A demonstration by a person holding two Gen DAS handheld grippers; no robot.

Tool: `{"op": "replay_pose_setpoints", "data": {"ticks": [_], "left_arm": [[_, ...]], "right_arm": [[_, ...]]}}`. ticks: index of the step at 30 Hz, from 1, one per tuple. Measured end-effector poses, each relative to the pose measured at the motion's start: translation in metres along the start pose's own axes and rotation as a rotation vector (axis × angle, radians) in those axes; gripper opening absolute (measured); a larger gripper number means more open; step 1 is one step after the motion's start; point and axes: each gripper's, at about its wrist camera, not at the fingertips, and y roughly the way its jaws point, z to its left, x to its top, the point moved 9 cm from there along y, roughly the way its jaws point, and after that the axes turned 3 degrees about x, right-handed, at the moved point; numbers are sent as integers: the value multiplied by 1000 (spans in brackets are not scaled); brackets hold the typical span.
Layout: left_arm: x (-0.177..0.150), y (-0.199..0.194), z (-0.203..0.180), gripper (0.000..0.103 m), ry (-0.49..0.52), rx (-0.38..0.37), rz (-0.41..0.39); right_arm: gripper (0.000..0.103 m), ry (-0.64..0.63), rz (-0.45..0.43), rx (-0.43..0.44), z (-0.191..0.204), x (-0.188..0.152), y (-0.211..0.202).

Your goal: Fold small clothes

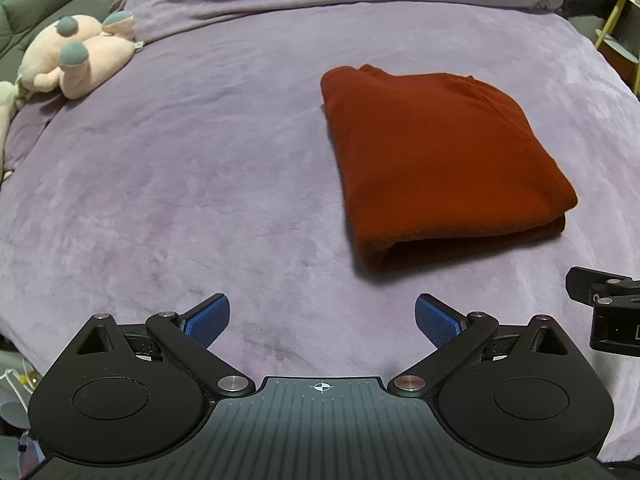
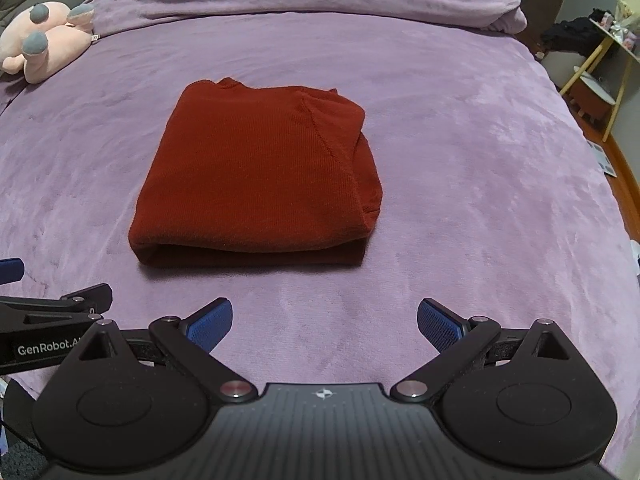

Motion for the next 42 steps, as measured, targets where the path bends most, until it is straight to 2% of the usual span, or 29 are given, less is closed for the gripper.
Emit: {"op": "replay_pose_setpoints", "data": {"ticks": [42], "left_arm": [[-2, 1, -4, 102, -5, -16, 19]], "right_arm": [[99, 1, 11, -10, 1, 2, -4]]}}
